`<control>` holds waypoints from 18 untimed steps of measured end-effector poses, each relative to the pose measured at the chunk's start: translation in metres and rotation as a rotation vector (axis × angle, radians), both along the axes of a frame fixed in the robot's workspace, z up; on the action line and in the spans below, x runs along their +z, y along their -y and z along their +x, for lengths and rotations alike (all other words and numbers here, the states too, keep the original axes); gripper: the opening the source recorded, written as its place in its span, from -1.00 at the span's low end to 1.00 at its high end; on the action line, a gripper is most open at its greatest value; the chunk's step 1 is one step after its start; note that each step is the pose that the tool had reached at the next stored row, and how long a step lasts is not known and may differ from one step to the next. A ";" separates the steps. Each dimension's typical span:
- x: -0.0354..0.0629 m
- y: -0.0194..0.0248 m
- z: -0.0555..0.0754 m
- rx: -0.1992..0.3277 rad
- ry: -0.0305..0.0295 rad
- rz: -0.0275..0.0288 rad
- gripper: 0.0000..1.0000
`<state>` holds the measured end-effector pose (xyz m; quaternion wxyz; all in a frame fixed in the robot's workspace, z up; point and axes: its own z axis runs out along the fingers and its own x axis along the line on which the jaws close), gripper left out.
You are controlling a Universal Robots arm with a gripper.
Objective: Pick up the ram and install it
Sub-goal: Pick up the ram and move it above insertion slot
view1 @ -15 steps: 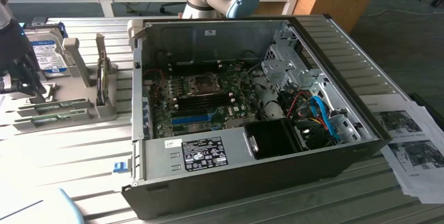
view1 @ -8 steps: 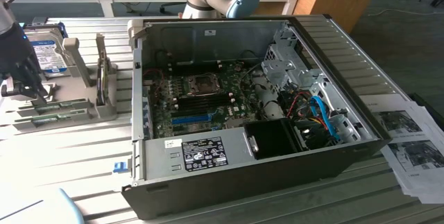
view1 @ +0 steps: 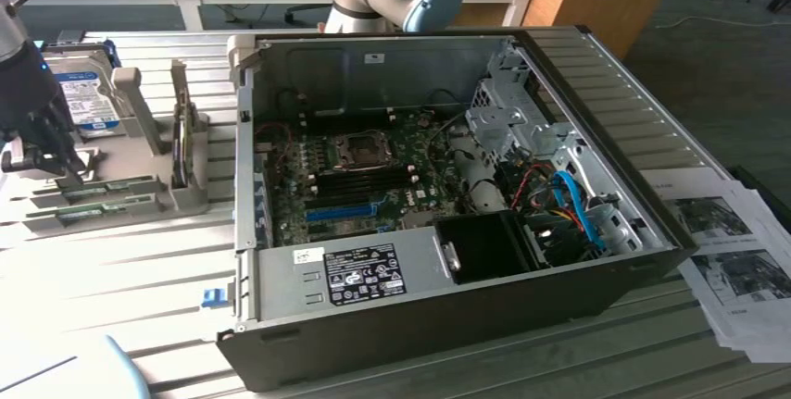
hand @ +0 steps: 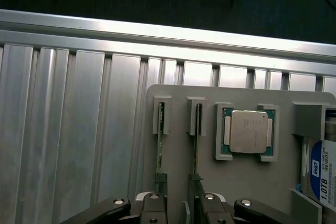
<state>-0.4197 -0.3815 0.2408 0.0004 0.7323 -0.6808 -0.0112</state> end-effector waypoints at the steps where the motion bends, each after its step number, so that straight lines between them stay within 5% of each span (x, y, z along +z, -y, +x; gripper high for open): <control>1: 0.0000 0.0000 0.000 0.000 0.0000 0.0000 -0.42; 18: -0.0005 0.0025 0.003 0.000 -0.0025 0.0001 -0.42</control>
